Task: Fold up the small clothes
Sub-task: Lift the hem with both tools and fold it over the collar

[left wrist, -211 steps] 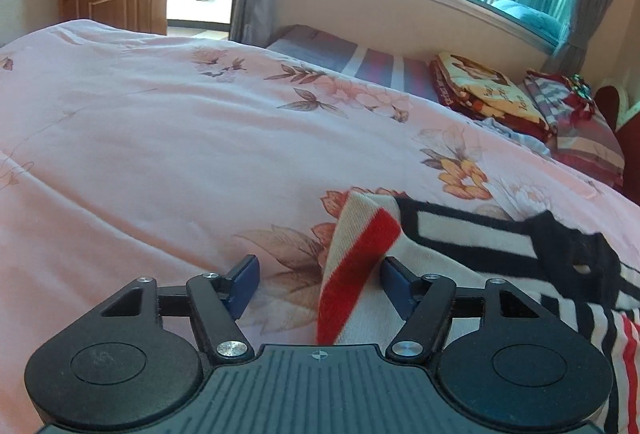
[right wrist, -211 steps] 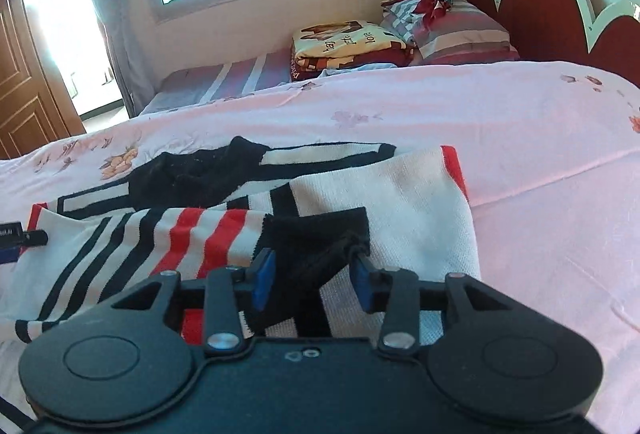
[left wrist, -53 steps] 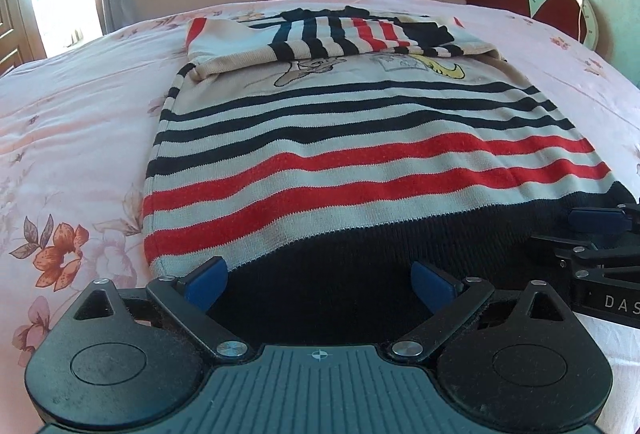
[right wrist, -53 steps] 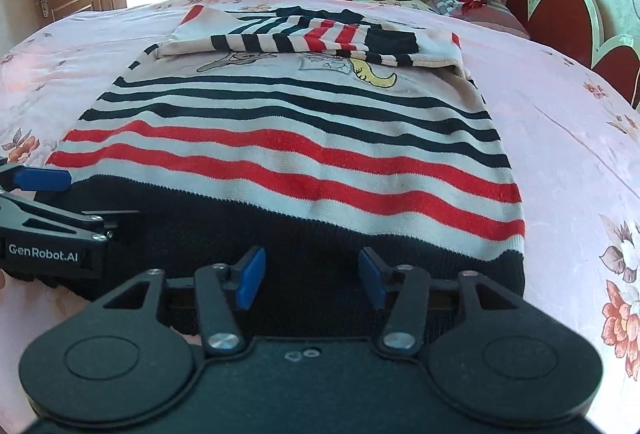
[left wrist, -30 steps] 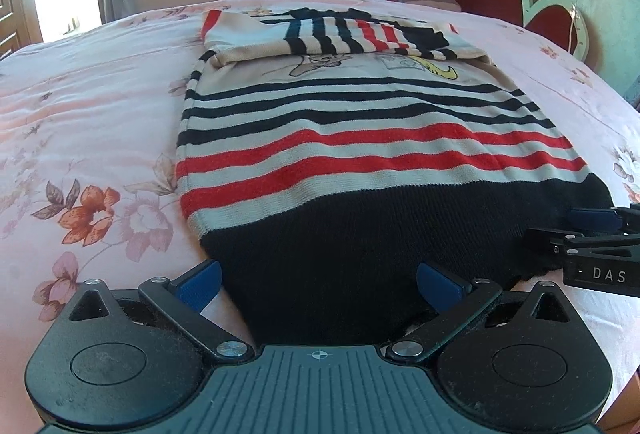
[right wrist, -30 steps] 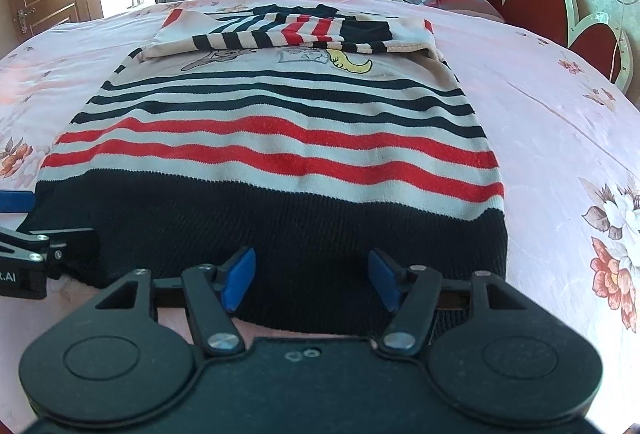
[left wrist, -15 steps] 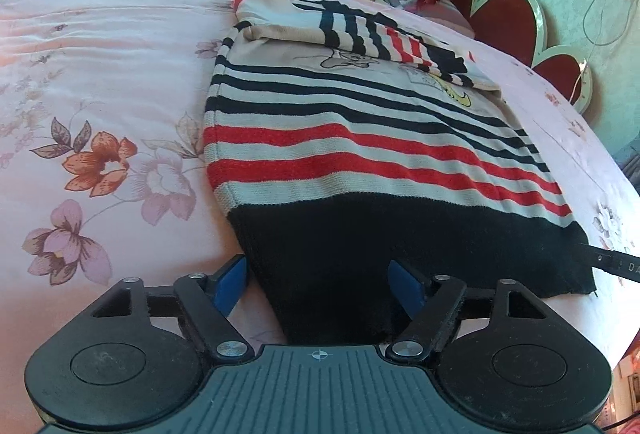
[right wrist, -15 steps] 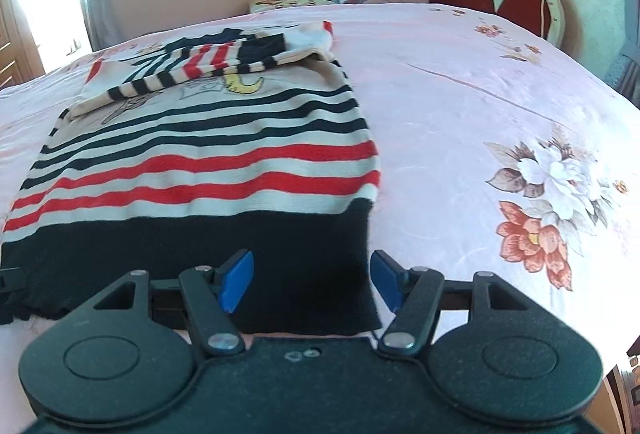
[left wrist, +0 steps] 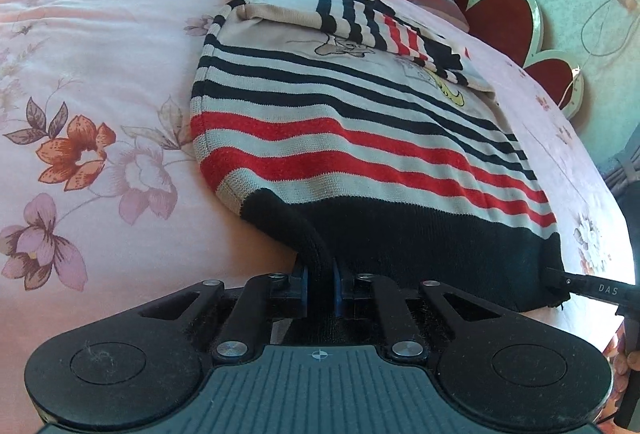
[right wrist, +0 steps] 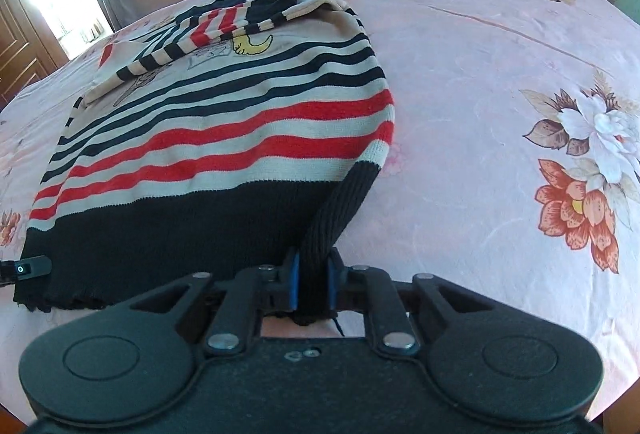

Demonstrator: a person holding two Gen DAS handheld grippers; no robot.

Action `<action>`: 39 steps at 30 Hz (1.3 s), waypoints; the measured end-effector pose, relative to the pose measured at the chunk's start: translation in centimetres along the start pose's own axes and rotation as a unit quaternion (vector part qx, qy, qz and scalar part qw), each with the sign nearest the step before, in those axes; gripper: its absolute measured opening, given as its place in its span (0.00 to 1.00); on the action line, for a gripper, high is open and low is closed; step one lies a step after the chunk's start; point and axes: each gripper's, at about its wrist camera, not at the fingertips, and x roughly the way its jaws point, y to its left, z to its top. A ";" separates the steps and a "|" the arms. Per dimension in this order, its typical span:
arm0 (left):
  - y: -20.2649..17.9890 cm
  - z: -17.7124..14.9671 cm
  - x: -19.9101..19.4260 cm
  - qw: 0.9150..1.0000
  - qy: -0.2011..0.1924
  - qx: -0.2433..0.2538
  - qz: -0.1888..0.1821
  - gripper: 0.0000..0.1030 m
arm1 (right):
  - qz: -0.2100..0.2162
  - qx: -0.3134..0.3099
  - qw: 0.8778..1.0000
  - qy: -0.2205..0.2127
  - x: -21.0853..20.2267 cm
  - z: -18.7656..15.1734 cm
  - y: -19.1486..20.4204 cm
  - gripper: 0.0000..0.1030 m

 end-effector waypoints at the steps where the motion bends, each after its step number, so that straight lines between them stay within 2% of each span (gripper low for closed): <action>1: -0.1 0.3 -0.1 1.000 -0.003 0.001 -0.004 0.10 | 0.015 0.014 1.000 -0.003 -0.3 0.3 -0.2 0.12; 6: -1.4 3.3 -2.2 0.998 -0.061 0.021 -0.016 0.10 | 0.068 0.039 0.996 -0.052 -2.2 3.0 -0.2 0.12; 11: -2.6 8.4 -2.2 0.992 -0.118 0.041 -0.019 0.10 | 0.085 0.019 0.990 -0.110 -2.9 8.0 0.6 0.12; 16: -3.1 13.5 -0.7 0.987 -0.155 0.035 -0.014 0.10 | 0.095 0.013 0.984 -0.149 -0.9 13.8 1.1 0.12; 24: -3.1 20.9 4.8 0.985 -0.170 0.028 0.010 0.10 | 0.103 0.009 0.980 -0.169 5.1 21.9 2.3 0.12; 30: -2.8 27.1 9.0 0.982 -0.188 0.020 0.031 0.10 | 0.103 0.030 0.979 -0.172 10.3 27.9 2.0 0.11; 35: -1.3 31.3 14.5 0.987 -0.153 -0.018 0.053 0.10 | 0.097 0.055 0.985 -0.133 15.8 31.7 1.0 0.11; 39: -0.4 32.2 18.2 0.989 -0.122 -0.043 0.070 0.10 | 0.080 0.059 0.990 -0.105 19.5 33.0 0.8 0.12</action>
